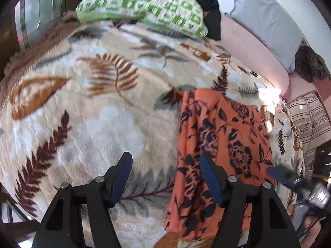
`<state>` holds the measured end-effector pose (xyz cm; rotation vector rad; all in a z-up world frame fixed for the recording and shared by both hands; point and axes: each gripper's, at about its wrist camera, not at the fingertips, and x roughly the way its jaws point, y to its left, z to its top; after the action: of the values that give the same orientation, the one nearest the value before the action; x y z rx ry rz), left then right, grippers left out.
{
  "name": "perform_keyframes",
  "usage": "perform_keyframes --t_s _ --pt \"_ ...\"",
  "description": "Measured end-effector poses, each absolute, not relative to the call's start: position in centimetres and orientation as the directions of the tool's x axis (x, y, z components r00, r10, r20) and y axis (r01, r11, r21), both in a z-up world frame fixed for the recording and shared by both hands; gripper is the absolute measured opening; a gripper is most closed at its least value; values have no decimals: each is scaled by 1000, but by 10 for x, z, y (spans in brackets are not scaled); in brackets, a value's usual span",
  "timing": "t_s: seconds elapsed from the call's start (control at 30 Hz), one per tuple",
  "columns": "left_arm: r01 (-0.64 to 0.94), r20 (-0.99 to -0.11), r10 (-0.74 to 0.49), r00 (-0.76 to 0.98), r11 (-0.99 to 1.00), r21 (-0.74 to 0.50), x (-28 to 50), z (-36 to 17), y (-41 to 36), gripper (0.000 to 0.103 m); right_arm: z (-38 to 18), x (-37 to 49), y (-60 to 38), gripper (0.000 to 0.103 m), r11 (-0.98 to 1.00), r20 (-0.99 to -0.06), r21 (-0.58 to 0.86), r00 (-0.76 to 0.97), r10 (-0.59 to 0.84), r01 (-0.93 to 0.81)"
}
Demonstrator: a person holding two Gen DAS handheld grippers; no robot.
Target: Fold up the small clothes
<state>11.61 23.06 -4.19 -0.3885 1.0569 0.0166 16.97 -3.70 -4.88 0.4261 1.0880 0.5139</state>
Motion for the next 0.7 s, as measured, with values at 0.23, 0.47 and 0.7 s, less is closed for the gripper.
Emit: perform_keyframes --t_s 0.23,0.47,0.7 --pt "-137 -852 -247 462 929 -344 103 -56 218 68 -60 137 -149 97 752 -666 658 492 560 35" --pt "-102 -860 -254 443 939 -329 93 -53 194 69 -73 118 -191 97 691 -627 718 508 591 82" --pt "-97 -861 -275 427 933 -346 87 -47 181 70 -76 114 -193 97 654 -590 754 493 640 54"
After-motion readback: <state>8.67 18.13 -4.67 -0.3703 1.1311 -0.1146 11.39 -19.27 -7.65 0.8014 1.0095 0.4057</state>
